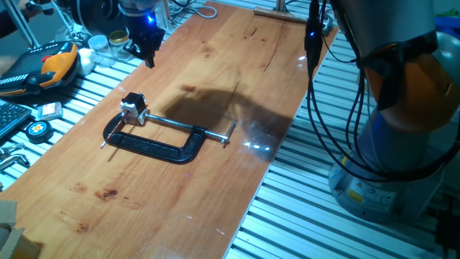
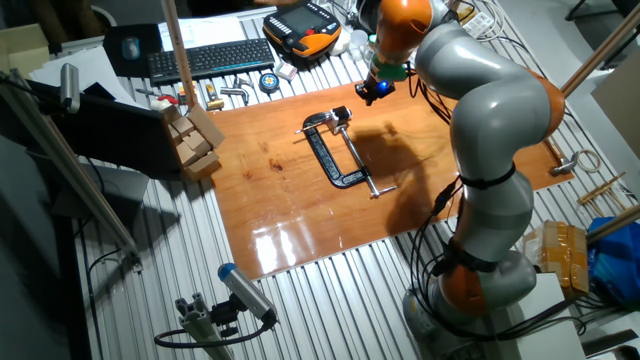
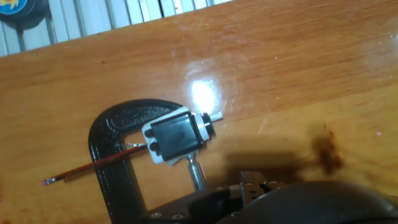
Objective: Sharpen the pencil with a pencil sharpener
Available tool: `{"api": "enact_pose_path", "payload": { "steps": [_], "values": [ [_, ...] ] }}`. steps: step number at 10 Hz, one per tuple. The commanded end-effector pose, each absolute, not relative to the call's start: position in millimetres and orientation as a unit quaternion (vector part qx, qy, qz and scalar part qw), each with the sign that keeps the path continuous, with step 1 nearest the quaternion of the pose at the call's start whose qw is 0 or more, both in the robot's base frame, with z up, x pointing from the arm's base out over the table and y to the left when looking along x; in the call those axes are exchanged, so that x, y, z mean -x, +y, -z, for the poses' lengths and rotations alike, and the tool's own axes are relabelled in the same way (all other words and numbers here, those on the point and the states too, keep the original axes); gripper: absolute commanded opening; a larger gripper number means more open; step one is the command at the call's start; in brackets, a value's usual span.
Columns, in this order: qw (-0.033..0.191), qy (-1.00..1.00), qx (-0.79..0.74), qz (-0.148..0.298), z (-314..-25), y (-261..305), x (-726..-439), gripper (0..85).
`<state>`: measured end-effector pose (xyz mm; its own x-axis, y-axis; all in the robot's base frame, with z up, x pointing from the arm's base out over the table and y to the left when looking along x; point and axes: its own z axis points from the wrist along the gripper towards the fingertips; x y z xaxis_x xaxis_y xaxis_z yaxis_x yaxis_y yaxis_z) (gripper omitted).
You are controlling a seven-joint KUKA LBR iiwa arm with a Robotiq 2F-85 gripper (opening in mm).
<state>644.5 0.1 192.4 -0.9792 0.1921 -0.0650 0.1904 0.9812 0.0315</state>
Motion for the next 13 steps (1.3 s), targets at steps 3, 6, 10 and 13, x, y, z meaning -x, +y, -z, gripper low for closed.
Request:
{"api": "enact_pose_path", "payload": {
  "steps": [3, 6, 10, 13],
  "values": [
    [0.052, 0.992, -0.111, -0.003, -184.2, 0.3, -651.8, 0.0],
    [0.046, 0.993, -0.112, -0.011, -184.2, 0.3, -651.8, 0.0],
    [0.024, 0.996, -0.086, -0.003, -184.2, 0.3, -651.8, 0.0],
    [0.016, 0.996, -0.083, 0.001, -184.2, 0.3, -651.8, 0.0]
  ]
}}
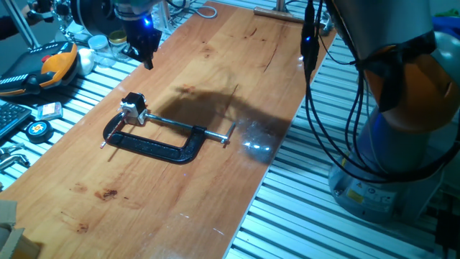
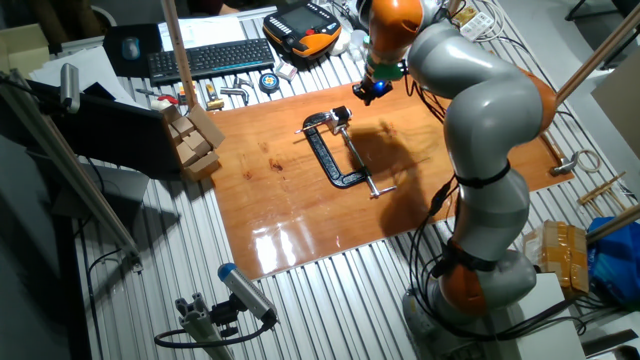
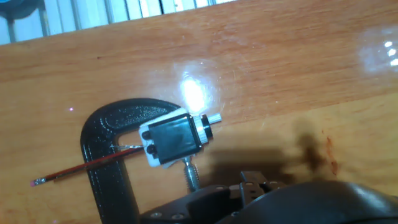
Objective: Sharpen the pencil with a pencil sharpener
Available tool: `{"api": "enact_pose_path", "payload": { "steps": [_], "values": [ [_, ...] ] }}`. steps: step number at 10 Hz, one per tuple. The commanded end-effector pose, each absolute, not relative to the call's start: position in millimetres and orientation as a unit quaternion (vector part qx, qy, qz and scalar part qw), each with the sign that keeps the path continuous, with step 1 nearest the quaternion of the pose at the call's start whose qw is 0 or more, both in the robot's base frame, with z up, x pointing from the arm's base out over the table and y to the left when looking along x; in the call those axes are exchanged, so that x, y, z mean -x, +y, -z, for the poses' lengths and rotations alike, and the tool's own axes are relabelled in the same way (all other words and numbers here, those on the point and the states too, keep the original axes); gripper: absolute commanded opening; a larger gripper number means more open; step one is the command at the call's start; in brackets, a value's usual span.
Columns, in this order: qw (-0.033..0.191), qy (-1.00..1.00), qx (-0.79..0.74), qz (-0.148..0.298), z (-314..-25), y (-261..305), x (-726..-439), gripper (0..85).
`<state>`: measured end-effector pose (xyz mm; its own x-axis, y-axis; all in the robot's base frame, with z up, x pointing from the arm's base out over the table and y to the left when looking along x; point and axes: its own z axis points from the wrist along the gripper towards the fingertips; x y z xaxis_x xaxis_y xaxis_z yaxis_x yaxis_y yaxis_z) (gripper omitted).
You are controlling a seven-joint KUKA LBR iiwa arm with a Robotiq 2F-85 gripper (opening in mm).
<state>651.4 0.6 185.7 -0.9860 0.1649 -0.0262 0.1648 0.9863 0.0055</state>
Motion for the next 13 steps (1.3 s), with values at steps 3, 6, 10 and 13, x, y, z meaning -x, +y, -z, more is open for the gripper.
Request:
{"api": "enact_pose_path", "payload": {
  "steps": [3, 6, 10, 13],
  "values": [
    [0.012, 0.997, -0.079, -0.006, -216, 7, -638, 0.0],
    [0.024, 0.995, -0.092, -0.012, -232, 25, -610, 0.0],
    [0.012, 0.998, -0.063, -0.012, -247, 31, -594, 0.0],
    [0.004, 0.999, -0.034, -0.007, -253, 30, -591, 0.0]
  ]
}}
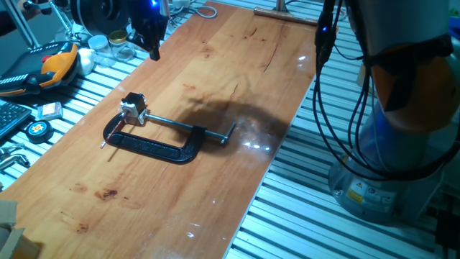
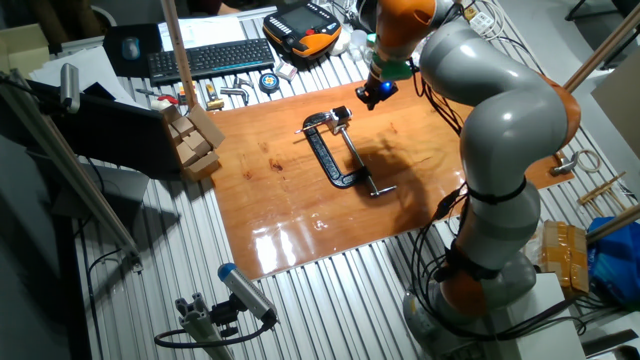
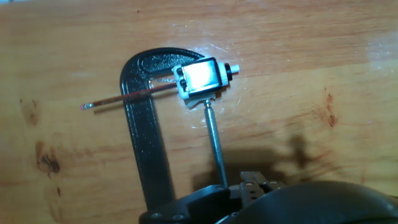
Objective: Sharpen the pencil with a pencil sharpener
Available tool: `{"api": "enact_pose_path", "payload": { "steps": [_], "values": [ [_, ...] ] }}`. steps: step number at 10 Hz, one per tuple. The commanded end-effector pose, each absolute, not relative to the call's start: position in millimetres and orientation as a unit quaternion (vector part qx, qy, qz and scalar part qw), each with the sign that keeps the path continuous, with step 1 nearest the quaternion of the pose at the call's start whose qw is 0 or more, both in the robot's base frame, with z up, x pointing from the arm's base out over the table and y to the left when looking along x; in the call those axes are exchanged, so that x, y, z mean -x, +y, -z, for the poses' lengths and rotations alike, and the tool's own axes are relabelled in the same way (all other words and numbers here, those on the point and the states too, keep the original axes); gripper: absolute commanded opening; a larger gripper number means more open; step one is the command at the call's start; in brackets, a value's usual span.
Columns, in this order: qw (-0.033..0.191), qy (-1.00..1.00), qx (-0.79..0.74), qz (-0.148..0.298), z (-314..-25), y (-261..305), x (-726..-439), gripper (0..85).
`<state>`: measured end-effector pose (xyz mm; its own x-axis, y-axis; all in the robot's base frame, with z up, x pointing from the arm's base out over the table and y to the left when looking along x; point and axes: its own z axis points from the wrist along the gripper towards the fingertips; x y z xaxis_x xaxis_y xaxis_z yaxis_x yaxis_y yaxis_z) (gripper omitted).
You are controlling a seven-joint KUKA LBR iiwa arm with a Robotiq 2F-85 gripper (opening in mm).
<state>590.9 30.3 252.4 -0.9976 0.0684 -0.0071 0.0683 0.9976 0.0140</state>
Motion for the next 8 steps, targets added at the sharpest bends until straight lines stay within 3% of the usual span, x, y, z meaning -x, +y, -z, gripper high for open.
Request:
{"api": "enact_pose_path", "payload": {
  "steps": [1, 8],
  "values": [
    [0.005, 1.000, -0.024, -0.002, -252.5, 29.9, -590.8, 0.0],
    [-0.002, 1.000, 0.003, 0.011, -248.7, 23.0, -588.6, 0.0]
  ]
}}
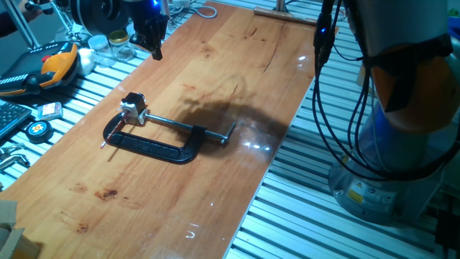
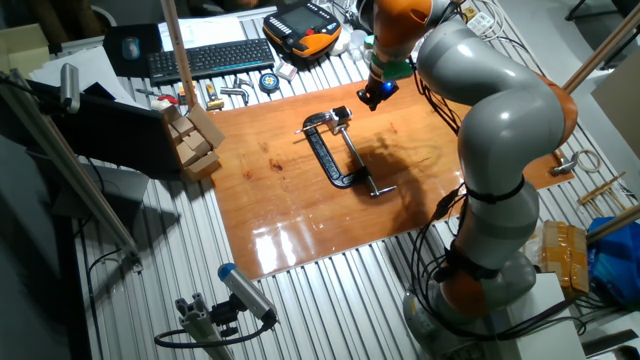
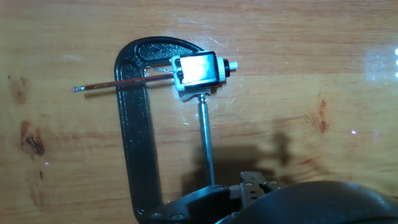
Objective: Sharpen the pencil with a pencil sharpener
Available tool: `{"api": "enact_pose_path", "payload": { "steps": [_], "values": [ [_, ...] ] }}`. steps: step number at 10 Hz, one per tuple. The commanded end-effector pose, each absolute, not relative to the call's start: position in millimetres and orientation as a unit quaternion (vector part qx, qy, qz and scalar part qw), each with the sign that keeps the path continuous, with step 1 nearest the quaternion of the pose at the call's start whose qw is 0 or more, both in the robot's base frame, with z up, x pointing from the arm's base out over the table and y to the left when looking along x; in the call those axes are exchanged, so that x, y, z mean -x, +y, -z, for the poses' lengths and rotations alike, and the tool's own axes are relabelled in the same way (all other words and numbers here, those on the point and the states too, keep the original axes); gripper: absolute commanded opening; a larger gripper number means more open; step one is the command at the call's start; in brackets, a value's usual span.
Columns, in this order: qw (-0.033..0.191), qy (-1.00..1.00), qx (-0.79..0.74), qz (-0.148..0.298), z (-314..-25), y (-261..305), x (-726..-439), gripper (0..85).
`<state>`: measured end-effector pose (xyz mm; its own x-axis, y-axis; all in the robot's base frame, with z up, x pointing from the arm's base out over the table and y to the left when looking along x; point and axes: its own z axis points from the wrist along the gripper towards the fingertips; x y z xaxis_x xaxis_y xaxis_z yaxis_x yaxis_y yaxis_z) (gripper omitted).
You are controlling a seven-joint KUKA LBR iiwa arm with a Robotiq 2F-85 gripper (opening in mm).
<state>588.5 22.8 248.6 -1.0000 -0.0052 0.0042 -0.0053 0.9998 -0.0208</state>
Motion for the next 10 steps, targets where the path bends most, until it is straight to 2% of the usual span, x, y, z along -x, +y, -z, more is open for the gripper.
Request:
{"api": "enact_pose_path", "payload": {
  "steps": [1, 7, 10],
  "values": [
    [0.001, -1.000, -0.001, -0.008, -248.3, 22.1, -588.3, 0.0],
    [0.003, -1.000, -0.012, -0.016, -249.4, 20.7, -586.6, 0.0],
    [-0.003, -1.000, -0.013, -0.020, -249.5, 20.4, -586.6, 0.0]
  ]
}}
